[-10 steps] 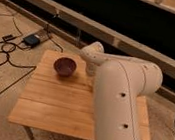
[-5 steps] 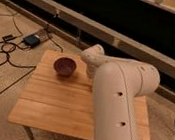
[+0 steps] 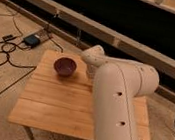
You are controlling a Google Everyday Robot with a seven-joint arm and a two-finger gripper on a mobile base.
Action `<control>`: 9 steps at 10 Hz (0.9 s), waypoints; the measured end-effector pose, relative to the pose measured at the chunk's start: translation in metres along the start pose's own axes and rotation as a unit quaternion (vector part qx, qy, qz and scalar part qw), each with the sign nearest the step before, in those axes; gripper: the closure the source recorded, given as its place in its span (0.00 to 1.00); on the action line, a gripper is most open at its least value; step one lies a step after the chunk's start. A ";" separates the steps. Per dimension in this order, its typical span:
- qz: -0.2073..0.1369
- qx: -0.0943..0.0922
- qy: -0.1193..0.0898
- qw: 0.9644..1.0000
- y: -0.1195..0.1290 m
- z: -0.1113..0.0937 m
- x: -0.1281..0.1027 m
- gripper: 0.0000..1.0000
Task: Wipe the white sponge on the table
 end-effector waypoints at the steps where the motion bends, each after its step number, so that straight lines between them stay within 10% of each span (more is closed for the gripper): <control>1: 0.003 -0.001 0.001 1.000 0.000 -0.004 0.000 1.00; 9: 0.002 -0.026 0.016 1.000 0.042 -0.026 0.011 1.00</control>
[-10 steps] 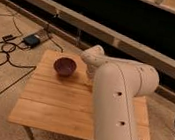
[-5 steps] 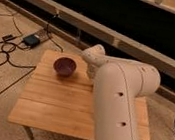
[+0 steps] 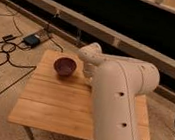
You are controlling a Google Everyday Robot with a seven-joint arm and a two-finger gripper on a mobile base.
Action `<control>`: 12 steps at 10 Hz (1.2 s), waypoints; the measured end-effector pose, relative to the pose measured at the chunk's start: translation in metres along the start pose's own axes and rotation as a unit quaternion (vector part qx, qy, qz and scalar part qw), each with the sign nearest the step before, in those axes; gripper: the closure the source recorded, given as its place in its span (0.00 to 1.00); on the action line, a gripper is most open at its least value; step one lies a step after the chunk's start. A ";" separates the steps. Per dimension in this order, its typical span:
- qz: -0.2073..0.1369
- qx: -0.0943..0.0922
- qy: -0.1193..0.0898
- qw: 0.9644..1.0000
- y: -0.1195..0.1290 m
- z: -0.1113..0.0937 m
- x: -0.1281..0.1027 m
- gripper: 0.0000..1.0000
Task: Wipe the white sponge on the table
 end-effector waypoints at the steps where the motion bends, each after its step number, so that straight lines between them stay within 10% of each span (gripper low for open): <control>1: -0.001 -0.007 0.005 1.000 0.007 0.000 0.004 1.00; 7: -0.015 -0.078 0.043 0.996 0.087 -0.015 0.032 1.00; 12: -0.005 -0.100 0.090 0.991 0.106 -0.013 0.075 1.00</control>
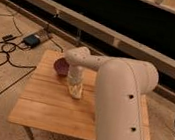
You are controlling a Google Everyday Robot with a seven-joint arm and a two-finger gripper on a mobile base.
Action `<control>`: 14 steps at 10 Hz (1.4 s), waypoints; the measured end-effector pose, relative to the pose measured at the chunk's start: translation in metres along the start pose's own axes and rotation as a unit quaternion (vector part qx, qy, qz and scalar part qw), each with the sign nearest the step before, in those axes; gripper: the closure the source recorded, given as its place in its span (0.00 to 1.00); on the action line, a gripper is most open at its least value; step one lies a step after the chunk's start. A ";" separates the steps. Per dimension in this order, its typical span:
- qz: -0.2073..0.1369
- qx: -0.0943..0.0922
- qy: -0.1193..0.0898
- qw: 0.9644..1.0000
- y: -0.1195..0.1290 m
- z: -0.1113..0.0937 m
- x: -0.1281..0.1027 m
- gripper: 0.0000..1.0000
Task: Wipe the white sponge on the table
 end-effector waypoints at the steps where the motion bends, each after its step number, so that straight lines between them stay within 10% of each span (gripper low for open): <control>1: 0.016 0.002 0.009 1.000 -0.010 0.004 0.007 1.00; 9: 0.096 0.046 0.006 0.994 -0.088 0.005 -0.013 1.00; 14: 0.072 0.046 -0.023 0.996 -0.071 -0.008 -0.057 1.00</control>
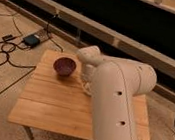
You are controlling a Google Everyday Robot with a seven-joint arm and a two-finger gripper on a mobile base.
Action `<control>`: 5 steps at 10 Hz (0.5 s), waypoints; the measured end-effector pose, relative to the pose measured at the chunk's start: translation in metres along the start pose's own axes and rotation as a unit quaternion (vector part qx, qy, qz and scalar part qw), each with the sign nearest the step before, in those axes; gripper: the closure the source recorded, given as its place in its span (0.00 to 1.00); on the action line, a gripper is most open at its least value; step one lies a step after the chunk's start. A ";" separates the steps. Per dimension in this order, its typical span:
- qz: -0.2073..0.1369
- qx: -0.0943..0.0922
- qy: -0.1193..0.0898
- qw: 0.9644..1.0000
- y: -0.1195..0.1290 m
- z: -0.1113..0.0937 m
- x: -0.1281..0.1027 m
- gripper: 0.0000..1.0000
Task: Wipe the white sponge on the table
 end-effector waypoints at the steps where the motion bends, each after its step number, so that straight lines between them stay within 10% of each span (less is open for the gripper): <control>1: -0.006 -0.006 -0.004 1.000 0.009 -0.003 -0.003 1.00; 5: -0.047 -0.037 -0.013 0.998 0.059 -0.015 0.001 1.00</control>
